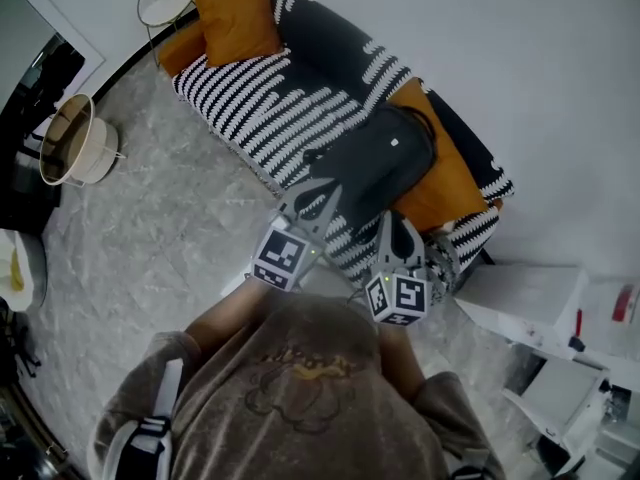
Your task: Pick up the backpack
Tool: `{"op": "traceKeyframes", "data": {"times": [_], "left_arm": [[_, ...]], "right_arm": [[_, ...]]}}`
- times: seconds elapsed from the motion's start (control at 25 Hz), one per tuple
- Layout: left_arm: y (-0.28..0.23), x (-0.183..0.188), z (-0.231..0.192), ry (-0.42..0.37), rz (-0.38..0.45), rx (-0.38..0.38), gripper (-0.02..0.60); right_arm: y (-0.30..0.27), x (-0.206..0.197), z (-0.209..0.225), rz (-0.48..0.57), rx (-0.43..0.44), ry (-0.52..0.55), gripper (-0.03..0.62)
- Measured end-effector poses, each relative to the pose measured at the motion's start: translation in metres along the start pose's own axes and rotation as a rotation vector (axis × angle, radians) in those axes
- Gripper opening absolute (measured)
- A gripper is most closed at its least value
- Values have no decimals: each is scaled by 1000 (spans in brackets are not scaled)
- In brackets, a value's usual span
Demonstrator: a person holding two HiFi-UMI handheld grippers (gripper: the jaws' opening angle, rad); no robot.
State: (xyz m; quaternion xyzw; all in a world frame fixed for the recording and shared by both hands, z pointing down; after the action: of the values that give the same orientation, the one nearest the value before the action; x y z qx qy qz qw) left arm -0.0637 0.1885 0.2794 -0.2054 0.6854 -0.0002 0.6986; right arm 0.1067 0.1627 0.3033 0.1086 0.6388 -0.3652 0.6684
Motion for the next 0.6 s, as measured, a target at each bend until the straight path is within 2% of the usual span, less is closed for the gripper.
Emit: {"op": "traceKeyframes", "data": {"times": [0.4, 0.6], "left_arm": [[-85, 33, -49, -28, 2, -26, 0], [-110, 43, -70, -34, 2, -57, 0]], "right_arm": [[-72, 40, 43, 10, -21, 1, 6], [-92, 51, 55, 8, -65, 6, 6]]}}
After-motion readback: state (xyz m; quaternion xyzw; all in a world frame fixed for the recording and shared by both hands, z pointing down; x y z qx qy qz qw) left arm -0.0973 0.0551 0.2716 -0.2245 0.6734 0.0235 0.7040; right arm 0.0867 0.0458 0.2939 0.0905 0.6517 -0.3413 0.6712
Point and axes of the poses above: the fingertips, and each gripper's own axes: y backward along the fingers, z to its right, x out of its top, the point moved 7 cm from there along y, backward along the fingers, and after that the axes turned 8 degrees about -z, right-handed, at the moved point
